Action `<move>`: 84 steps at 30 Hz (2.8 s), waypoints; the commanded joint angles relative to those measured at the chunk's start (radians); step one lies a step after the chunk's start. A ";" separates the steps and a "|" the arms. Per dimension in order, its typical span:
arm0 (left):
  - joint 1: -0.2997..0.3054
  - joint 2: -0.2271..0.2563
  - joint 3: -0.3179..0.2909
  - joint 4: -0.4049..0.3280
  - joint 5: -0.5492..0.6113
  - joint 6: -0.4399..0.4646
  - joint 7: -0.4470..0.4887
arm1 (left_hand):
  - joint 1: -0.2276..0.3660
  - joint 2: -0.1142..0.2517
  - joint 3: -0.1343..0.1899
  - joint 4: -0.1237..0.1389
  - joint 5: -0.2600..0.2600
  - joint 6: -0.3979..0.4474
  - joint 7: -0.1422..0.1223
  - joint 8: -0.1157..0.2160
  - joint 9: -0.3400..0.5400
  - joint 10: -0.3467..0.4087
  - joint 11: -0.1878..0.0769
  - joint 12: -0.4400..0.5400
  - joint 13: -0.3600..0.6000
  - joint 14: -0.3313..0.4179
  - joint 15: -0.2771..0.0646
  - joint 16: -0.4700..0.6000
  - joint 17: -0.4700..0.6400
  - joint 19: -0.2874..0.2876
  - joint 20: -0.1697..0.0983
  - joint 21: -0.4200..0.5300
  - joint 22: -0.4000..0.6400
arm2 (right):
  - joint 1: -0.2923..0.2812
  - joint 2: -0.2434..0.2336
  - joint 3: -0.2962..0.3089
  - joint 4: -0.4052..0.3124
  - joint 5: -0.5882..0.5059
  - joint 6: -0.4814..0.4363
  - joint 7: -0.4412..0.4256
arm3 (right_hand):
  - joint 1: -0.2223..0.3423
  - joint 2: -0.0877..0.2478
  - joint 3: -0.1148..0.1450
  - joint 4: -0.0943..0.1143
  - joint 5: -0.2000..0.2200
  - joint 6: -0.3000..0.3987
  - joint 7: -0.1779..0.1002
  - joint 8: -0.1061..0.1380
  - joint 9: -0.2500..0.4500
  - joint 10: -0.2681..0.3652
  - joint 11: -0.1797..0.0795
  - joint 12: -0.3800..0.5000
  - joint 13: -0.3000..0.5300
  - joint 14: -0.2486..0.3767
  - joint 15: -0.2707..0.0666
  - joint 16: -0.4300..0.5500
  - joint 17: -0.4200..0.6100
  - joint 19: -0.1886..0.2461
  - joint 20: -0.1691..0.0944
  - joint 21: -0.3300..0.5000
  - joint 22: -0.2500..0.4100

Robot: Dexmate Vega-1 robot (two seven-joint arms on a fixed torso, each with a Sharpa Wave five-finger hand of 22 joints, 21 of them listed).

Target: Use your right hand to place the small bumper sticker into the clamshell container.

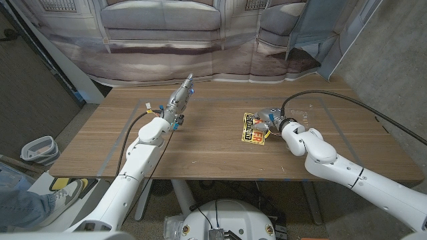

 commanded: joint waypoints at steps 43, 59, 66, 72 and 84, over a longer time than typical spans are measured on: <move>-0.026 0.003 0.000 0.019 0.001 -0.003 -0.005 | 0.022 0.006 -0.011 0.000 0.000 0.006 -0.001 0.003 0.002 -0.004 -0.002 0.001 0.003 -0.003 0.000 0.005 0.003 -0.054 -0.020 0.002 0.003 | -0.052 -0.030 0.067 -0.107 -0.037 -0.021 -0.031 | 0.018 0.014 0.018 -0.005 -0.014 0.015 -0.002 -0.012 0.006 0.025 -0.010 -0.014 0.003 0.022 -0.122 -0.017 0.005 0.012 0.004 0.005 0.007; -0.042 0.003 0.002 0.041 -0.002 -0.006 -0.017 | 0.025 0.007 -0.013 -0.001 0.000 0.007 0.001 0.004 0.002 -0.004 -0.002 0.001 0.003 -0.002 -0.001 0.005 0.003 -0.054 -0.020 0.003 0.003 | -0.058 -0.027 0.083 -0.126 -0.054 -0.029 -0.035 | 0.019 0.014 0.020 -0.004 -0.018 0.017 -0.001 -0.017 0.006 0.028 -0.010 -0.018 0.003 0.025 -0.120 -0.021 0.007 0.012 0.004 0.005 0.008; -0.051 0.002 0.003 0.051 -0.003 -0.004 -0.020 | 0.026 0.008 -0.014 -0.002 0.000 0.007 0.000 0.004 0.002 -0.003 -0.001 0.001 0.003 -0.002 -0.001 0.005 0.003 -0.054 -0.020 0.003 0.003 | -0.064 -0.032 0.097 -0.130 -0.046 -0.019 -0.052 | 0.020 0.013 0.021 -0.004 -0.019 0.019 -0.003 -0.019 0.007 0.033 -0.015 -0.018 0.003 0.026 -0.123 -0.022 0.008 0.014 0.004 0.006 0.008; -0.052 0.004 0.005 0.051 -0.002 0.002 -0.020 | 0.027 0.008 -0.015 -0.002 0.000 0.006 -0.001 0.004 0.002 -0.004 -0.001 0.001 0.003 -0.002 -0.002 0.005 0.003 -0.054 -0.019 0.003 0.003 | -0.060 -0.032 0.101 -0.128 -0.048 -0.017 -0.051 | 0.021 0.014 0.022 -0.004 -0.020 0.020 -0.003 -0.020 0.007 0.033 -0.011 -0.020 0.003 0.029 -0.125 -0.022 0.008 0.015 0.002 0.006 0.008; -0.049 0.004 0.005 0.046 -0.001 0.003 -0.018 | 0.029 0.009 -0.016 -0.003 0.000 0.006 -0.001 0.004 0.002 -0.005 -0.003 0.001 0.003 -0.003 -0.001 0.005 0.003 -0.053 -0.020 0.003 0.003 | -0.074 -0.044 0.119 -0.146 -0.045 -0.008 -0.068 | 0.022 0.014 0.025 -0.004 -0.021 0.023 -0.003 -0.023 0.007 0.036 -0.015 -0.023 0.003 0.031 -0.127 -0.024 0.009 0.017 0.001 0.007 0.008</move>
